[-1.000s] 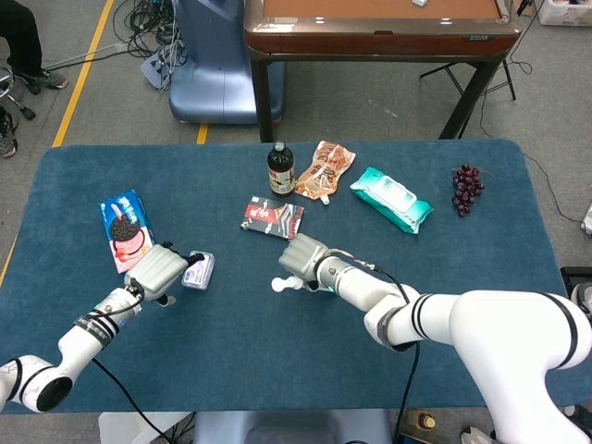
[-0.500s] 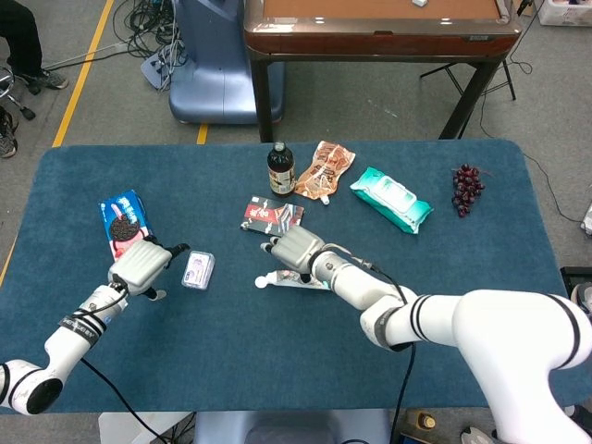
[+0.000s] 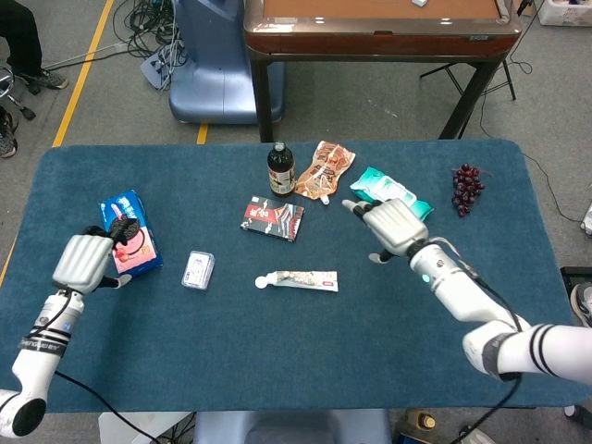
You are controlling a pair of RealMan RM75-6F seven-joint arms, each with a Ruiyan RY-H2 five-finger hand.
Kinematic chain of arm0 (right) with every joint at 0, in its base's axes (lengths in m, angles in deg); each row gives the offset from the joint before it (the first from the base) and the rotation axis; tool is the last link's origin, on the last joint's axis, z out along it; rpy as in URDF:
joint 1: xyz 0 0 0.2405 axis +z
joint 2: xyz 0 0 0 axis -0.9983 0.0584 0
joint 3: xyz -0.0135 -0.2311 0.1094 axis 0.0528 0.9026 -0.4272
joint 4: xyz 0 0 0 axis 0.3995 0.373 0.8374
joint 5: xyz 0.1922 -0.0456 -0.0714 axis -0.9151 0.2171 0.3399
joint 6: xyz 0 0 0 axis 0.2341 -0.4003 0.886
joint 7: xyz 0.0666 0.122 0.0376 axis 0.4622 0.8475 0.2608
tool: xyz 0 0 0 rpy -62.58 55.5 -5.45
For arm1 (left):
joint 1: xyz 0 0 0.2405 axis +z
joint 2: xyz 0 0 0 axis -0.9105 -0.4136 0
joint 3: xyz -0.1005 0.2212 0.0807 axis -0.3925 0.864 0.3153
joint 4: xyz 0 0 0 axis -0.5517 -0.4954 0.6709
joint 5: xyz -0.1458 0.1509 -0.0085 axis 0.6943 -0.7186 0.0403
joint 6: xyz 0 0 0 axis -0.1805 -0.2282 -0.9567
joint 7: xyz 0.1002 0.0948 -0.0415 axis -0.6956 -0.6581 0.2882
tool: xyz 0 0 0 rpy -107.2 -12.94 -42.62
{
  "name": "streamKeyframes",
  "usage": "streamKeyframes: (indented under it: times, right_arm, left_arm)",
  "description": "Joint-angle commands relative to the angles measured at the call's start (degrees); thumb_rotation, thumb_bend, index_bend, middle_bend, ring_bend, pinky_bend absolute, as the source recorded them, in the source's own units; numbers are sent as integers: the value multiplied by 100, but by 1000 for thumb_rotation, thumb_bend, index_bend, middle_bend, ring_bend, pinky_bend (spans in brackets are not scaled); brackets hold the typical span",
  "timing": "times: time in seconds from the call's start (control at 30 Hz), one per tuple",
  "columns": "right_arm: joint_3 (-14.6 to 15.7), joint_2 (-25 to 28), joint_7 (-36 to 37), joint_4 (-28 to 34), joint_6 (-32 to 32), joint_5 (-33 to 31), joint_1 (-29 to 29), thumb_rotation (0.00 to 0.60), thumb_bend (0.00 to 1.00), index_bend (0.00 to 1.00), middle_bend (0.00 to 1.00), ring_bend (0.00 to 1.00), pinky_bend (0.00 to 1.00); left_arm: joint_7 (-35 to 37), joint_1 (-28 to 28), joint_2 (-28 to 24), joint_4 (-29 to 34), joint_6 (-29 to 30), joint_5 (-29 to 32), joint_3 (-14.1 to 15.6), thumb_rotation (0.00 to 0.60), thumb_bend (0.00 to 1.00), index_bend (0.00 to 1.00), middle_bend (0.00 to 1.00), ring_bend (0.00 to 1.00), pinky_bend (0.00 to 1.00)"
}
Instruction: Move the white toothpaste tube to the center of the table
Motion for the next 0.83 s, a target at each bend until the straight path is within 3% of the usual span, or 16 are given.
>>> streamKeyframes:
  times: [0.03,0.27,0.53,0.83]
  right_arm:
    - [237,366,378,248,-839,697,-989,600,272,145,326,358,462]
    - [384,458,347,220,-2221,1245,-2450,600,278,231,352,362,465]
    - [363,120,219,-41,-3561,1880,-3940,600,278,280,357,362,468]
    - [187,-112,329,-118,-4216,2269,-5034,600,278,306,365,363,468]
  left_arm:
    - [247,483,167,-235,491,-27,-13,600,111,123,379,418,237]
    - [536,1133,284,-198,1214,-211,42,600,111,139,377,416,237]
    - [360,1611,295,50,1733,-601,177,600,111,152,377,416,236]
    - [3,1939,369,314,2061,-1019,286,600,111,153,370,415,228]
